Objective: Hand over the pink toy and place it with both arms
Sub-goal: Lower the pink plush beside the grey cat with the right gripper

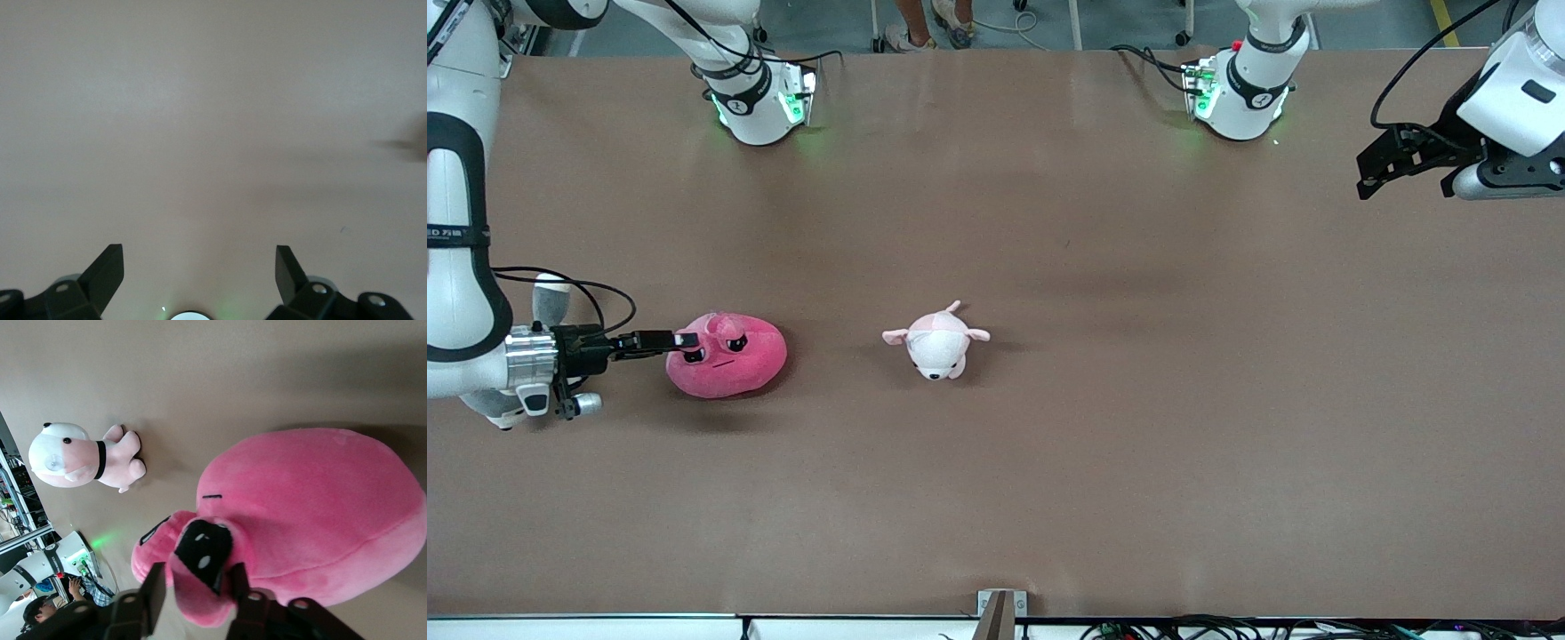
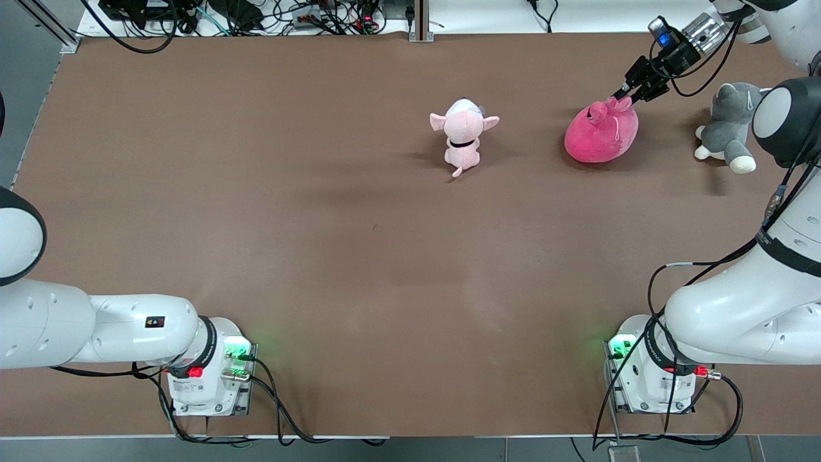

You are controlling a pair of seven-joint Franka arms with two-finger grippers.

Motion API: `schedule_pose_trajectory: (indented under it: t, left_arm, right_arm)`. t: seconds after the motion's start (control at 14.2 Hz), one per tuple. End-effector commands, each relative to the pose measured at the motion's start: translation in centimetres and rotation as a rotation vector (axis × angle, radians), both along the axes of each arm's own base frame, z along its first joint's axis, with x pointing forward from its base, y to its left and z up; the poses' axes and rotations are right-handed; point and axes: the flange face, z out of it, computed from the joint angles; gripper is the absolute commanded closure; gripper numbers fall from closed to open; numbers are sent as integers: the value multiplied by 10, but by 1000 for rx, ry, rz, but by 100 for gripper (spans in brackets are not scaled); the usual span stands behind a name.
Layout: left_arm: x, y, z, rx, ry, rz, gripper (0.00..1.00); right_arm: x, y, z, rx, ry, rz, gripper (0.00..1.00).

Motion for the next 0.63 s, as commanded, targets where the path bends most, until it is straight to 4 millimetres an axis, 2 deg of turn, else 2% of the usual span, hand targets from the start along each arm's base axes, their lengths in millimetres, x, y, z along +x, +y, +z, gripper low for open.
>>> schedule_pose_trajectory:
  t: [0.0, 0.14, 0.28, 0.42, 0.56]
  left_arm:
    - [-5, 3, 5, -1, -24, -17, 0]
    - [-5, 3, 5, -1, -25, -17, 0]
    - [-3, 3, 3, -2, -24, -16, 0]
    - [-3, 4, 3, -3, -22, -14, 0]
    - [-1, 4, 2, -6, -23, -13, 0]
  right_arm:
    - [6, -5, 13, 14, -26, 1, 0]
    - [13, -10, 32, -5, -64, 5, 0]
    - [17, -27, 49, -49, -93, 0, 0]
    - [20, -35, 67, -132, -118, 38, 0]
    - [21, -36, 99, -198, -163, 65, 0]
